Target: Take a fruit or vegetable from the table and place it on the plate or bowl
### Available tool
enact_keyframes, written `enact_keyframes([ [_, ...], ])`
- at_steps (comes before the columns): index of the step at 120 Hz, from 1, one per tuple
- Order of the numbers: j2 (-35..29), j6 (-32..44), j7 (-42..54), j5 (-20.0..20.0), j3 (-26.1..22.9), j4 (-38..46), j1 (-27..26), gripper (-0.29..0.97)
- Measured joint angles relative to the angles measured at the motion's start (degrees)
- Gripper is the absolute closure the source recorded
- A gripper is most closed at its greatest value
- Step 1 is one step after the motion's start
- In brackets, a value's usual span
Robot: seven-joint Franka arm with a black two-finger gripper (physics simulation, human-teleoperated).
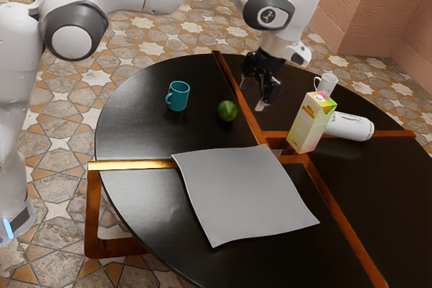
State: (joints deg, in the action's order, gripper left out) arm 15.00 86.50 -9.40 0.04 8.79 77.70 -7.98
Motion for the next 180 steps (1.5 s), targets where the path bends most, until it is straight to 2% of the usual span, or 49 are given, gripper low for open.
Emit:
enact_keyframes([
  [17, -7.26, 3.61, -4.63, -3.29, 5.90, 14.68, -0.75, 0.00],
  [30, -9.11, 7.84, -9.45, -5.88, 11.80, 18.91, -4.18, 0.00],
  [44, -8.28, 11.91, -14.33, -8.13, 12.87, 19.75, -5.29, 0.00],
  [65, -8.34, 14.37, -17.51, -8.41, 12.97, 22.33, -5.10, 0.00],
  [72, -9.53, 13.60, -17.91, -6.12, 11.33, 22.08, -3.64, 0.00],
  [79, -10.30, 12.55, -17.57, -3.57, 6.89, 21.97, 0.31, 0.00],
  [95, -10.87, 11.05, -15.35, 0.24, 0.68, 21.91, 8.51, 0.00],
  [110, -6.68, 10.45, -13.09, 3.50, -7.35, 17.17, 18.31, 0.00],
  [131, -1.93, 12.52, -10.50, 5.31, -10.12, 15.13, 19.29, 0.00],
  [140, -1.60, 13.69, -9.60, 5.98, -10.51, 15.30, 19.29, 0.00],
  [158, -1.57, 15.51, -7.04, 9.78, -13.07, 15.65, 20.97, 0.00],
  [180, -0.75, 16.91, -3.40, 11.00, -12.81, 16.39, 21.66, 0.00],
])
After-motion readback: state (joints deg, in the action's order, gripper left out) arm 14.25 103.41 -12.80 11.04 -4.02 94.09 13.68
